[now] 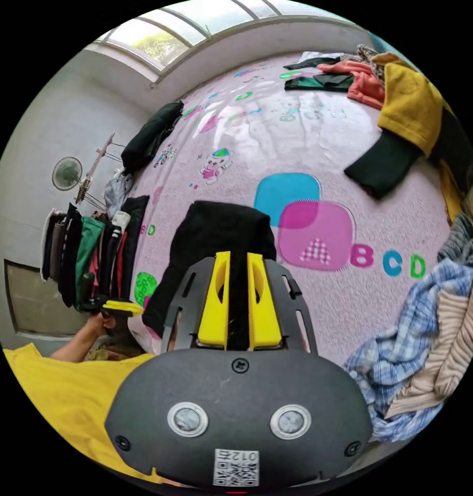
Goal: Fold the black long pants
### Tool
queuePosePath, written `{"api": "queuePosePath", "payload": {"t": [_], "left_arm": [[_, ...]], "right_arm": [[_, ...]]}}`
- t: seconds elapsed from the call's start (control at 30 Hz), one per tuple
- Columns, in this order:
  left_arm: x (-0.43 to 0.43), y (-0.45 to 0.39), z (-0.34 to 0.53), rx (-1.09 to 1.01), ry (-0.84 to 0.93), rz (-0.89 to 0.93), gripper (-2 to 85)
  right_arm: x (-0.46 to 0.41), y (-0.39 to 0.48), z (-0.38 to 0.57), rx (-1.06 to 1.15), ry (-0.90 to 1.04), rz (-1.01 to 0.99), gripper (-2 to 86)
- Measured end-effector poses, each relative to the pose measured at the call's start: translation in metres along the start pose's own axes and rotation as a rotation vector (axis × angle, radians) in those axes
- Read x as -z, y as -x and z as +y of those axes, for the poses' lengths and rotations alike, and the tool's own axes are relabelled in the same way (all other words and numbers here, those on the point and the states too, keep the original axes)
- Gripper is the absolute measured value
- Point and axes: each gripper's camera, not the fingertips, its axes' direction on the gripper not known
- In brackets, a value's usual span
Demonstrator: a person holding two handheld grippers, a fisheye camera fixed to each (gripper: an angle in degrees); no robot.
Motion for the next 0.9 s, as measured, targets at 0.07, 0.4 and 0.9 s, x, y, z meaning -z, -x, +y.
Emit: {"api": "queuePosePath", "payload": {"t": [0.07,0.4,0.9], "left_arm": [[0.014,0.007,0.015,0.068,-0.079,0.035,0.6],[-0.042,0.007,0.067,0.304,-0.071,0.517,4.5],[-0.115,-0.001,0.068,0.564,-0.228,0.734,12.2]], "right_arm": [[-0.004,-0.023,0.019,-0.07,0.036,-0.057,9.3],[-0.022,-0.075,0.129,-0.255,0.213,-0.43,12.6],[-0.041,-0.07,0.188,-0.657,0.142,-0.735,4.6]]}}
